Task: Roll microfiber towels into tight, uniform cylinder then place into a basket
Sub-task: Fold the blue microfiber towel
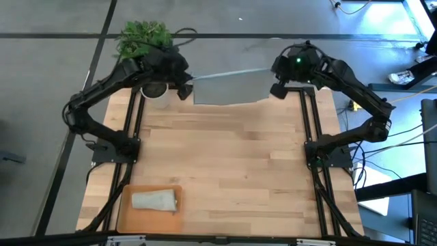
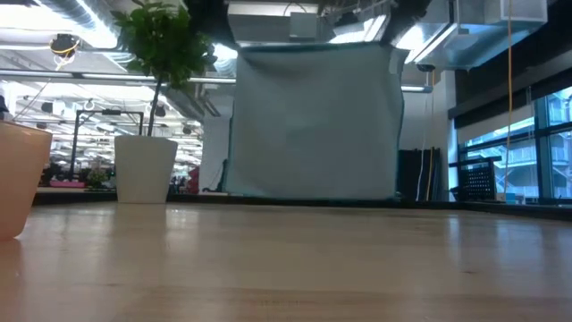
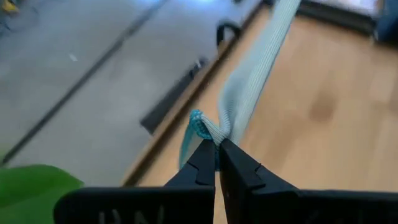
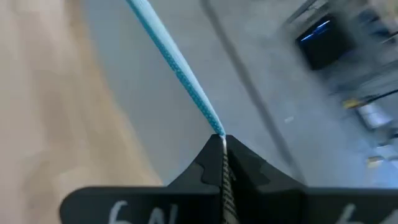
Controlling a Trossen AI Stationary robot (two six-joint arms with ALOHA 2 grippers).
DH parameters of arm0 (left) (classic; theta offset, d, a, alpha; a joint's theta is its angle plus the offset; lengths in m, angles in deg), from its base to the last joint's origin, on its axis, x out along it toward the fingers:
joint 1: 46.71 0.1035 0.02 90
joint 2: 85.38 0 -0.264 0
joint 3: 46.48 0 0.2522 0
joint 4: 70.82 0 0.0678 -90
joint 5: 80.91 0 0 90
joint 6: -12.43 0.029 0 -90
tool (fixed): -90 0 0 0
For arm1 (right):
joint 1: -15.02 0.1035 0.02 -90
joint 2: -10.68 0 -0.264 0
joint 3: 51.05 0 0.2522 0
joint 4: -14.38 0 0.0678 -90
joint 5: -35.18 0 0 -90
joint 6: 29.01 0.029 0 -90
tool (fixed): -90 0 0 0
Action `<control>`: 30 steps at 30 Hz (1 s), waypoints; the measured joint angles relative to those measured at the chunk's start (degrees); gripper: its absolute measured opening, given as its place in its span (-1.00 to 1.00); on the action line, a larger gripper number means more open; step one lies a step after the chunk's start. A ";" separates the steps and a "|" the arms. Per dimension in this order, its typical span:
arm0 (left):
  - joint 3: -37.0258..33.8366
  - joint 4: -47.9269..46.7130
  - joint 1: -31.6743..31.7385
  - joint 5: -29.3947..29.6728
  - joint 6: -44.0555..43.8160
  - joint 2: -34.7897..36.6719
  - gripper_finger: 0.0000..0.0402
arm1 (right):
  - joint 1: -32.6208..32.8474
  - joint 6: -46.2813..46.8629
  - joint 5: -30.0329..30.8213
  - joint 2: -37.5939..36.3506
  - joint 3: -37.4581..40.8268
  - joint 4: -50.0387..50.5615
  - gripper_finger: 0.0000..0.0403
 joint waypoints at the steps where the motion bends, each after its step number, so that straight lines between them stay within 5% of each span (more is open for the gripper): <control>1: 0.00 -1.63 -0.51 -0.64 -0.10 -0.55 -1.00 | 0.39 1.23 -0.71 0.00 0.84 1.01 -0.95; 14: -0.59 -15.92 -11.64 -6.32 -8.12 -6.47 -1.00 | 10.90 19.19 -5.41 -2.53 17.86 7.19 -0.94; 24: -11.05 -15.21 -20.70 -9.11 -19.92 -6.53 -1.00 | 19.17 27.69 -13.19 -3.58 25.81 4.48 -0.94; 30: -19.62 -10.45 -25.16 -13.36 -25.78 -6.47 -1.00 | 23.64 33.39 -17.82 -3.59 32.10 -6.87 -0.94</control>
